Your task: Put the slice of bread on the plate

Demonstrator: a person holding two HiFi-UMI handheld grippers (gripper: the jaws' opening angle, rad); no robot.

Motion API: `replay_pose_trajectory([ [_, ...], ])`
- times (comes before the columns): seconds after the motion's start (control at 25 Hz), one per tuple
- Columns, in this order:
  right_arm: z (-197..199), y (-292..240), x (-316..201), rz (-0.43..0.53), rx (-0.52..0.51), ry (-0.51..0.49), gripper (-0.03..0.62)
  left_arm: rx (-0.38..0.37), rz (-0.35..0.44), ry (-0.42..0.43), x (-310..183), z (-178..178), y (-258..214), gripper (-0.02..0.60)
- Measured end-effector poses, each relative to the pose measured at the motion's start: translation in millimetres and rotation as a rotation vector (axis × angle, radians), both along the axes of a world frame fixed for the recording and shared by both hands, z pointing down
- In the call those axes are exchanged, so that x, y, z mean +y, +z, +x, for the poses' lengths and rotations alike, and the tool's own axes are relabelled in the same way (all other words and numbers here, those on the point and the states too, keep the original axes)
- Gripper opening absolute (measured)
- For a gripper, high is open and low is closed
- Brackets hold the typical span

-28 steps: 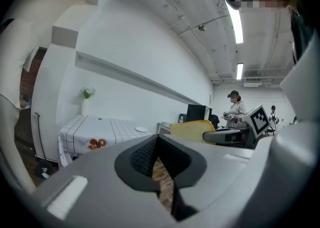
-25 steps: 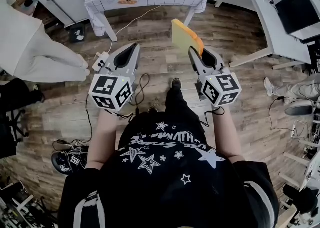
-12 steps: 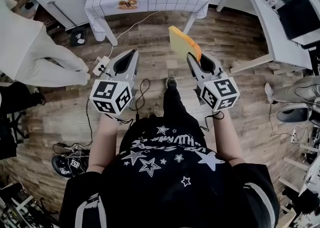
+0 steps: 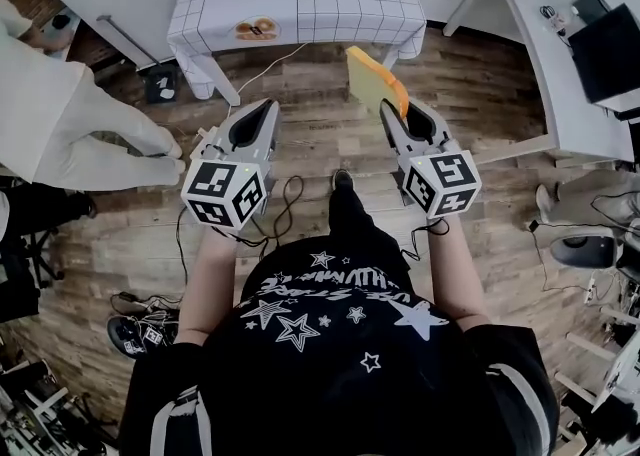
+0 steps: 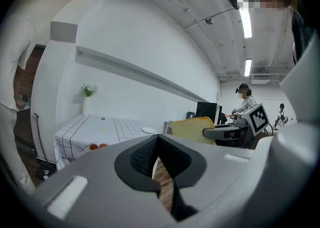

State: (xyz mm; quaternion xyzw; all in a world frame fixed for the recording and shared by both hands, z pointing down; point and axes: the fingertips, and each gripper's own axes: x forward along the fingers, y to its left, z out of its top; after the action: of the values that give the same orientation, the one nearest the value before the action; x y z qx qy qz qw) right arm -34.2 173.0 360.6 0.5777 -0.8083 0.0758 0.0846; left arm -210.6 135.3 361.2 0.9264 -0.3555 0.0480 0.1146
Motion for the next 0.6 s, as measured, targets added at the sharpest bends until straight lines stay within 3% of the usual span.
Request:
replay_pose_trajectory([
  [0.6, 66.1, -3.6, -117.5, -0.014, -0.021, -0.042, 0.097, -0.016, -0.024, -0.058, -104.6, 57.9, -4.5, 0.009],
])
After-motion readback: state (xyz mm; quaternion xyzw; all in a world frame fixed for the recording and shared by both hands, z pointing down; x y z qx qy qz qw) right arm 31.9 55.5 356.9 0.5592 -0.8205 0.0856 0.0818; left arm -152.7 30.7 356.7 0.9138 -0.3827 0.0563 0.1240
